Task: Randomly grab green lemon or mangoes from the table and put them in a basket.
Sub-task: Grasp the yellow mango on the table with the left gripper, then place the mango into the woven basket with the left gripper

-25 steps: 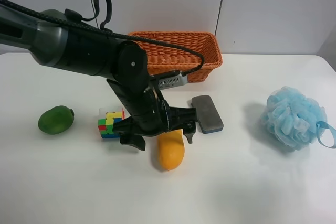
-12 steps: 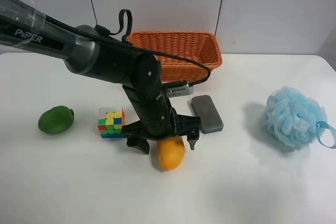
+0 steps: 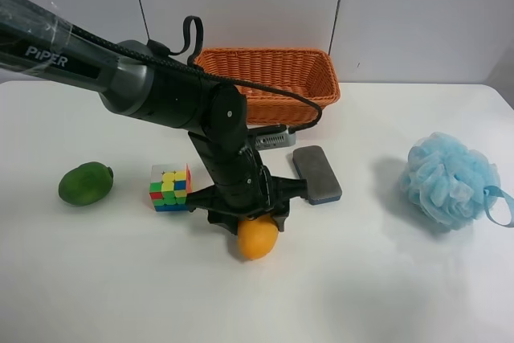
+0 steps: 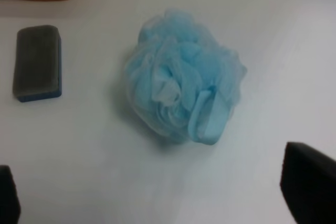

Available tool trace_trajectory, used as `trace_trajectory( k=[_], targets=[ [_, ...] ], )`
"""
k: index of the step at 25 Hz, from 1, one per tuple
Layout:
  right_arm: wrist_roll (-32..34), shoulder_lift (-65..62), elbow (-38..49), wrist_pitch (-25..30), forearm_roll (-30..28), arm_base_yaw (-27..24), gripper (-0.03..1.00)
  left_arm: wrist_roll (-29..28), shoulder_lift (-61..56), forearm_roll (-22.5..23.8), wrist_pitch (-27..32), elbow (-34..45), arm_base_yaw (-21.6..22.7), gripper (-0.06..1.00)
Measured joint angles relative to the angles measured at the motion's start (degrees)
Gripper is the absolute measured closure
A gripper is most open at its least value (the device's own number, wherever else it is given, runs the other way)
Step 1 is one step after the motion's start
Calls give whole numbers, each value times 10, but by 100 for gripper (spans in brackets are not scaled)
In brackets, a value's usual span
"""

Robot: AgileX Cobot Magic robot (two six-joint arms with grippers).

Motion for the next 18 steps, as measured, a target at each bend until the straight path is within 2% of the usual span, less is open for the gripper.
trace_trajectory(
  k=[13,18],
  targets=[
    [0,0,0,0,0,0,-2,0,-3,1,0,0,0,33],
    [0,0,0,0,0,0,-2,0,-44,2,2,0,0,33]
  ],
)
